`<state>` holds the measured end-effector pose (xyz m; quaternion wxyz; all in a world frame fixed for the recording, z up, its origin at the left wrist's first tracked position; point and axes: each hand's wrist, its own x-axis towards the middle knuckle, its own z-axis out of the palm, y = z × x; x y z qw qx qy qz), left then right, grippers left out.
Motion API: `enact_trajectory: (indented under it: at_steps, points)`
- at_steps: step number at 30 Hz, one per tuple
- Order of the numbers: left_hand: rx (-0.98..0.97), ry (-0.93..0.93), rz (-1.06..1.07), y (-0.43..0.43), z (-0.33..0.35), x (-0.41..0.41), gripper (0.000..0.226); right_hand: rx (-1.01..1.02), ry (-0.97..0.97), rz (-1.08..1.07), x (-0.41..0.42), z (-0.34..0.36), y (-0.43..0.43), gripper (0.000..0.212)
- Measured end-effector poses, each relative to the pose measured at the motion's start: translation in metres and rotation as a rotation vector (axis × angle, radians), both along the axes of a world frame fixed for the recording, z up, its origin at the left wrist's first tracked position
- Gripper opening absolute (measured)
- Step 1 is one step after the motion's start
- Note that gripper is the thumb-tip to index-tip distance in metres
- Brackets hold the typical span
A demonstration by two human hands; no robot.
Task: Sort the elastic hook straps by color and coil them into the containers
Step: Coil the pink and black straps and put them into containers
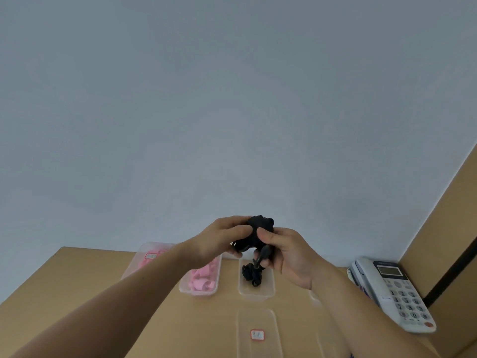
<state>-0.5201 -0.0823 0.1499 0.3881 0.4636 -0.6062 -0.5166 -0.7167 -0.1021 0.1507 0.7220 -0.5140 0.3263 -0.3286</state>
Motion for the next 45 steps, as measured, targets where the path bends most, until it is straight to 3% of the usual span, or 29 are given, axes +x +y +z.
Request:
enact_trajectory:
  at_steps: [4,11,15,18,21,25,31,36,45]
  points:
    - [-0.064,-0.004,-0.063,0.003,0.001,-0.003,0.033,-0.02,-0.048,-0.079,0.003,-0.002,0.0,0.049]
    - [-0.139,0.088,0.187,0.001,-0.004,-0.013,0.036,-0.086,-0.101,-0.337,0.025,-0.009,0.004,0.034]
    - [-0.209,0.141,0.313,-0.003,-0.005,-0.021,0.029,-0.269,-0.045,-0.497,0.033,-0.011,0.007,0.025]
    - [-0.221,0.202,0.426,-0.007,-0.005,-0.022,0.03,-0.358,-0.084,-0.437,0.03,-0.013,0.008,0.026]
    - [-0.199,0.266,0.468,-0.009,-0.007,-0.02,0.027,-0.545,0.061,-0.348,0.027,-0.016,0.006,0.028]
    - [-0.197,0.299,0.458,-0.005,-0.014,-0.019,0.041,-0.676,0.33,-0.488,0.026,-0.016,-0.003,0.021]
    - [-0.23,0.385,0.458,-0.002,-0.019,-0.014,0.044,-0.543,0.428,-0.609,0.035,-0.007,-0.011,0.031]
    - [-0.263,0.374,0.375,0.0,-0.015,-0.007,0.038,-0.36,0.506,-0.462,0.046,-0.003,-0.011,0.046]
    - [-0.157,0.364,0.383,-0.008,-0.028,0.009,0.039,-0.489,0.625,-0.499,0.073,-0.013,-0.005,0.024]
